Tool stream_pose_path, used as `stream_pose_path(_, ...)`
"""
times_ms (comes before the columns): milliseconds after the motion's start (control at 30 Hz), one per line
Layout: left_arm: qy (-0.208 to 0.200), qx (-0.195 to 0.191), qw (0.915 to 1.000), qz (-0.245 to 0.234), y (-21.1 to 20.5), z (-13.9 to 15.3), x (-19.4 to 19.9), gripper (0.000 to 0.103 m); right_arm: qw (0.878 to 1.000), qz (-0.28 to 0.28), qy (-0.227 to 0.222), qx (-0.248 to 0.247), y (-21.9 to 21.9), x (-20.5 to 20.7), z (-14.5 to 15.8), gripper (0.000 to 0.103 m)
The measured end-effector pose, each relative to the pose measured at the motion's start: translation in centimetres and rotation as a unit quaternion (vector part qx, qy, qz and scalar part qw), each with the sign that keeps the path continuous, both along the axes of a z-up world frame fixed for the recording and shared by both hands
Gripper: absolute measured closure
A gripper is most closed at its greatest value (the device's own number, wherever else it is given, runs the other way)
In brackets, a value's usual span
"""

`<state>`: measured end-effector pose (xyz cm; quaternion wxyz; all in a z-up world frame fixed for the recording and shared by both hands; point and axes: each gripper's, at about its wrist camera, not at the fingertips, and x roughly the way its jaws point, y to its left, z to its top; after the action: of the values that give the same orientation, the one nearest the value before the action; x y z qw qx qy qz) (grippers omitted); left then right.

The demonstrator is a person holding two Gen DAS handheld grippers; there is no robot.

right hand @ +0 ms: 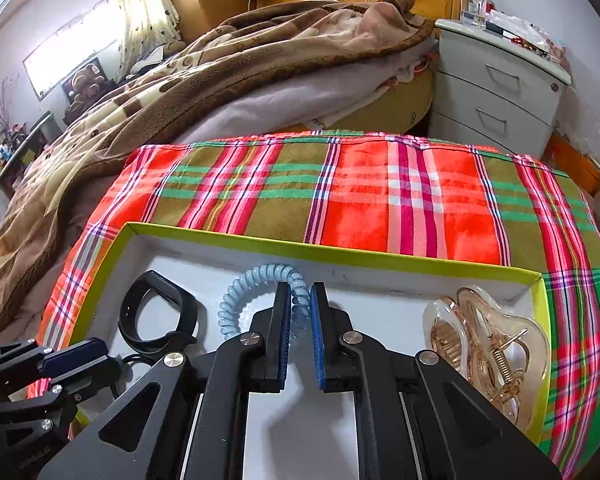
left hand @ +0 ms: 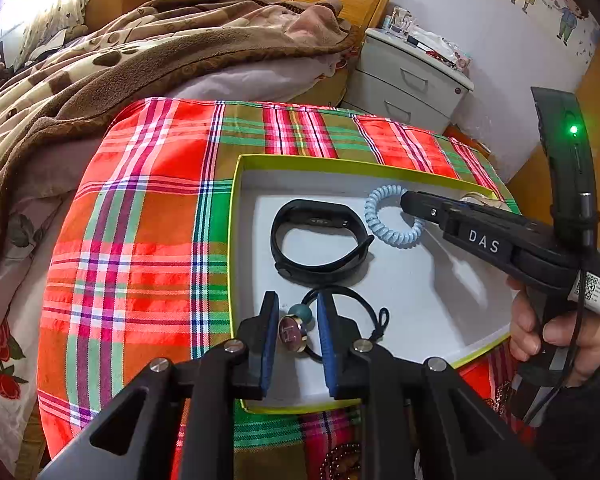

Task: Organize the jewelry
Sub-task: 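Open both tools to drop the two hair ties in the box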

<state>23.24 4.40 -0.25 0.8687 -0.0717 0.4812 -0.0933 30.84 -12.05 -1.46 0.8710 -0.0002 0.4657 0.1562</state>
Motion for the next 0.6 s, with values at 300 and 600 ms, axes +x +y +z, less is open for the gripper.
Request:
stream_pose_path(300, 0.001, -0.003, 1.0, 0.001, -0.1, 0.0, 0.0, 0.08, 1.0, -0.002, 0.002, 0.001, 0.0, 0.1, 0.0, 0.09)
stream_pose_path(600, -0.012, -0.018, 0.9998, 0.0, 0.2, 1.0, -0.8, 0.068, 1.0, -0.006, -0.009, 0.014, -0.2, -0.7, 0.9, 0.073)
